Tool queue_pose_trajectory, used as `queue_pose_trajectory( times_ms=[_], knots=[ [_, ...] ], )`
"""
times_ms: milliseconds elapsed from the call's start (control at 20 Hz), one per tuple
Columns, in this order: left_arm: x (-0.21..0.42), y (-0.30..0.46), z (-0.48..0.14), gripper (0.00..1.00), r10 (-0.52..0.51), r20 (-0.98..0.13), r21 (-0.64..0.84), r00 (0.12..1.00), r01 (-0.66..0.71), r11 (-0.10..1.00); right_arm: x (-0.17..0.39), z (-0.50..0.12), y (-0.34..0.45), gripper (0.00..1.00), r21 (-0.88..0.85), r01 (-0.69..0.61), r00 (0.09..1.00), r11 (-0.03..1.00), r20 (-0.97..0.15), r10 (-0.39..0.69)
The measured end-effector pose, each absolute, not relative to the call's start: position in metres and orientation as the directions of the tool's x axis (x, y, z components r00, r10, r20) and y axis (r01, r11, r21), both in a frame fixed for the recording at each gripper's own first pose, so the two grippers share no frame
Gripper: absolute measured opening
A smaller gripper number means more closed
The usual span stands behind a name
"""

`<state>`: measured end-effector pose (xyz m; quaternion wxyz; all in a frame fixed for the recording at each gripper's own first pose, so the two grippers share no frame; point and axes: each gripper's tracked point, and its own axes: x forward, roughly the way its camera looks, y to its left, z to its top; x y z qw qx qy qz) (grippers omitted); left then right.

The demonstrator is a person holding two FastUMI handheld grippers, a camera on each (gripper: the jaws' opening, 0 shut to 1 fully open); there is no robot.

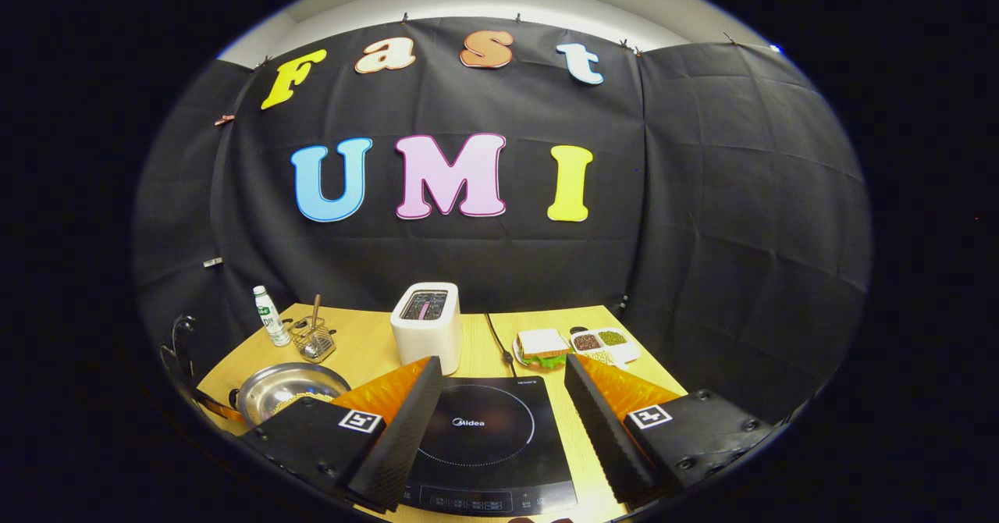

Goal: First push the handle of the pot to place it horizontally, then grasp the pot with both hands and set it on the induction cooktop.

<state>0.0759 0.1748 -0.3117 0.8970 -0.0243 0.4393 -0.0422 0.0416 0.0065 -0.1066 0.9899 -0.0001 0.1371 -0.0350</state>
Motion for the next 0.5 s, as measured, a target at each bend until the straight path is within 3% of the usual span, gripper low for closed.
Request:
queue_pose_trajectory(
  times_ms=[500],
  knots=[
    [0.131,0.215,-0.301,0.05,-0.038,-0.758,-0.065,0.651,-0.017,0.998,0.051,-0.128,0.025,0.98,0.011,0.043,0.938,0.999,-0.345,-0.036]
  ],
)
